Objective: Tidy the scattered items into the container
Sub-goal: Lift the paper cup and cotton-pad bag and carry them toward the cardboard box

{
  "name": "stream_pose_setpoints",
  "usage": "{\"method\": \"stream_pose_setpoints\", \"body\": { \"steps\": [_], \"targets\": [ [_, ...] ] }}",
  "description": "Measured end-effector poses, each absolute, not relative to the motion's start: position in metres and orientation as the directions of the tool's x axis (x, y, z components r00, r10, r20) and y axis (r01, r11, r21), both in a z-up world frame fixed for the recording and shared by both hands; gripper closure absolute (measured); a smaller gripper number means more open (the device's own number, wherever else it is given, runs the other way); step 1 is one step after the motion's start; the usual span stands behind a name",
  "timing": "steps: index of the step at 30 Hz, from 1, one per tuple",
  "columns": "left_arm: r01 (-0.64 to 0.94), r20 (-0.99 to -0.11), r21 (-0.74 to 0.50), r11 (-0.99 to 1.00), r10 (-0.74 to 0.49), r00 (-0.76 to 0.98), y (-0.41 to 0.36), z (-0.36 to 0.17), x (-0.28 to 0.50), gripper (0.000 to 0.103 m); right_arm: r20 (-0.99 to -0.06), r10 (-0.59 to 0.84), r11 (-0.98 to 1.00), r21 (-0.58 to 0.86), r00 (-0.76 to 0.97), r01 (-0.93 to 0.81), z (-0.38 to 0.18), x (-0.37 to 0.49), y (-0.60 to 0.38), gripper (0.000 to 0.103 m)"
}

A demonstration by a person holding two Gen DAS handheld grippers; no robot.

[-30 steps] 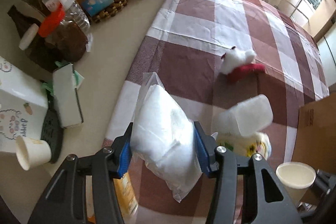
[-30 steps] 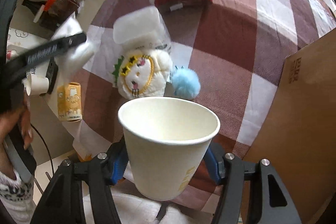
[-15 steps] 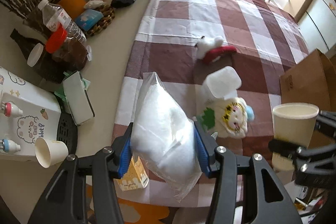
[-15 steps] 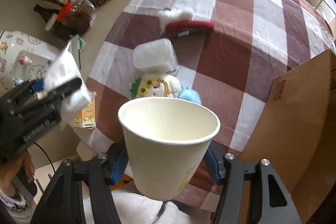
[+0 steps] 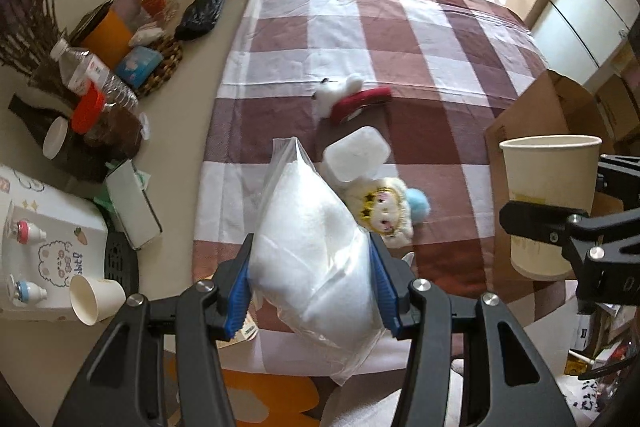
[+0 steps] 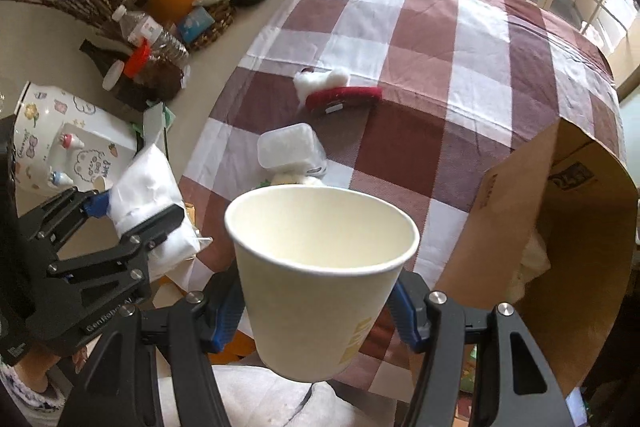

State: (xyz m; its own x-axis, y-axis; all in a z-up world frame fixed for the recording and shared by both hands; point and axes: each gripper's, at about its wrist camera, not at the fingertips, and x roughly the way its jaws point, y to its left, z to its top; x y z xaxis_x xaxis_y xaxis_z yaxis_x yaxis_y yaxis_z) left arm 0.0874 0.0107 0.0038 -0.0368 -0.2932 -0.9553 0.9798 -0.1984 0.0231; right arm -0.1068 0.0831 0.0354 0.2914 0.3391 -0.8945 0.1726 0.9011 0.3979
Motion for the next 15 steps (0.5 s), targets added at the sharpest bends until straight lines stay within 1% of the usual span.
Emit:
{"method": "stream_pose_setpoints", "body": {
  "steps": [4,8,15],
  "targets": [
    [0.976,-0.957,0.010,-0.219,-0.284,-0.054,0.007,0.005,0.074,0.050,-0.894,0.326,0.901,0.393,0.308,0.186,0.044,-0.115,0.069,0.040],
    [0.969,-0.958,0.003,-0.249,-0.279,-0.069,0.006,0.009,0.057,0.050,-0.878,0.339,0.881,0.422,0.336,0.214,0.055,-0.125,0.053,0.040],
    [0.949,-0.966,-0.040,-0.314,-0.231,-0.117,0.008,0.018,0.024,0.050,-0.869,0.323,0.871,0.428,0.375,0.240,0.069,-0.145,0.026,0.040]
  ]
}}
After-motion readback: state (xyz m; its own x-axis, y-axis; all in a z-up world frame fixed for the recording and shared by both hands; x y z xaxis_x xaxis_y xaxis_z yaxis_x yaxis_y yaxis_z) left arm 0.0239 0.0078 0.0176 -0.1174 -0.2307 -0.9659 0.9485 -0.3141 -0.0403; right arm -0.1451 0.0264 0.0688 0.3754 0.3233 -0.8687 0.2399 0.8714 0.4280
